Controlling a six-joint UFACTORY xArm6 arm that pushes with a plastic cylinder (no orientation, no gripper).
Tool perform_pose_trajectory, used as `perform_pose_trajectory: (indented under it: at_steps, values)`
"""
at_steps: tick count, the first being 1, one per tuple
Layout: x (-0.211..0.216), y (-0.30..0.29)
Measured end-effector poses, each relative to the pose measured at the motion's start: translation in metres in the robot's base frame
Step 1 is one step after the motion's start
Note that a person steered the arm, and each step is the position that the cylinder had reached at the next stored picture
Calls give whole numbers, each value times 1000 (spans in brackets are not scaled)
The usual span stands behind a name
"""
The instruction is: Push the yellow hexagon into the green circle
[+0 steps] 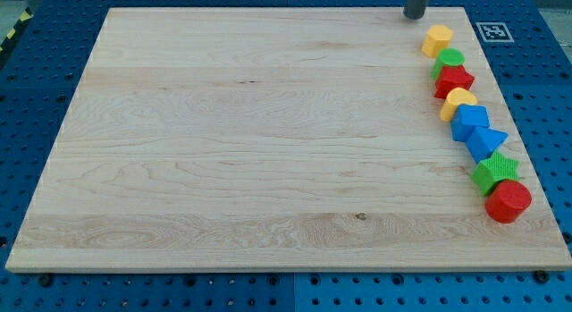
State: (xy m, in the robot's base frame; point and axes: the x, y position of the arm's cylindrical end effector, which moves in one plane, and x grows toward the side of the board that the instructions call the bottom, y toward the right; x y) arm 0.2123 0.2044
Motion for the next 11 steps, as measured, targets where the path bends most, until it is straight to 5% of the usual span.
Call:
perform_pose_trajectory:
  at_steps: [11]
  values:
    - [57, 34]
